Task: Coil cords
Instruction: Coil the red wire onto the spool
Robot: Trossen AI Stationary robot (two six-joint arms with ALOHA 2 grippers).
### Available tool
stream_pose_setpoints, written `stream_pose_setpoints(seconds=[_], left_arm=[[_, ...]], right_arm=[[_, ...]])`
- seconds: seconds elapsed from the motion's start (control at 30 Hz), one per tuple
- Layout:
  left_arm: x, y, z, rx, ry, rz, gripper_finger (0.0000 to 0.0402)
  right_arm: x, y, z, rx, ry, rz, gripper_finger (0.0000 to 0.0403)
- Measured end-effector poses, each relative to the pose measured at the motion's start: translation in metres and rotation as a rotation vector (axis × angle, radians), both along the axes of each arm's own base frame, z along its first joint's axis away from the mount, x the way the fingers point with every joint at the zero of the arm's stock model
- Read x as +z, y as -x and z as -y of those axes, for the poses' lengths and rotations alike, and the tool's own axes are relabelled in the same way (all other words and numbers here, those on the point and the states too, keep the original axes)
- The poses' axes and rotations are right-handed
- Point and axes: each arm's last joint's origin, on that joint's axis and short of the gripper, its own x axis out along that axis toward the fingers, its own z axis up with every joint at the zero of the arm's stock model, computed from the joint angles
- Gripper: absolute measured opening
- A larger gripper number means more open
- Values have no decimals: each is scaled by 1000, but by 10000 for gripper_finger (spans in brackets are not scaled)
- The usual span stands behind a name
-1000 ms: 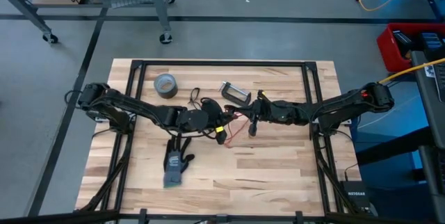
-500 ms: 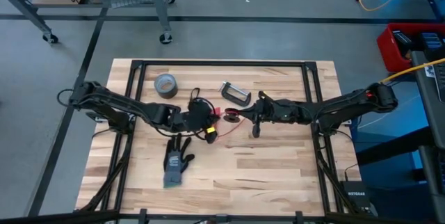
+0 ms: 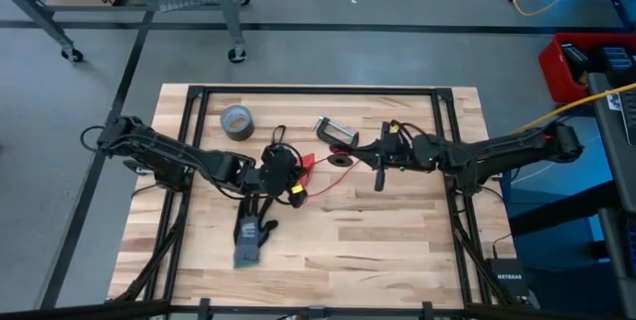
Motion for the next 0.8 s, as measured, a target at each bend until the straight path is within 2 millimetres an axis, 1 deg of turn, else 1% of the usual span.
stream_pose_setpoints(seconds=[0.17,0.3,0.53,0.67,0.8], left_arm=[[-1,-2,1,2,14,50,1],[-2,-8,2,-12,8,93,1],[-12,-30,2,-30,-28,172,1],[-20,-45,-2,-32,-55,223,1],[-27,-56,-6,-25,-69,266,1]], right_arm=[[9,2,0,-1,-4,81,5],[16,2,0,-6,-8,152,5],[24,3,1,-28,-13,236,5],[25,3,1,-29,-11,242,5],[25,3,1,-30,-10,242,5]])
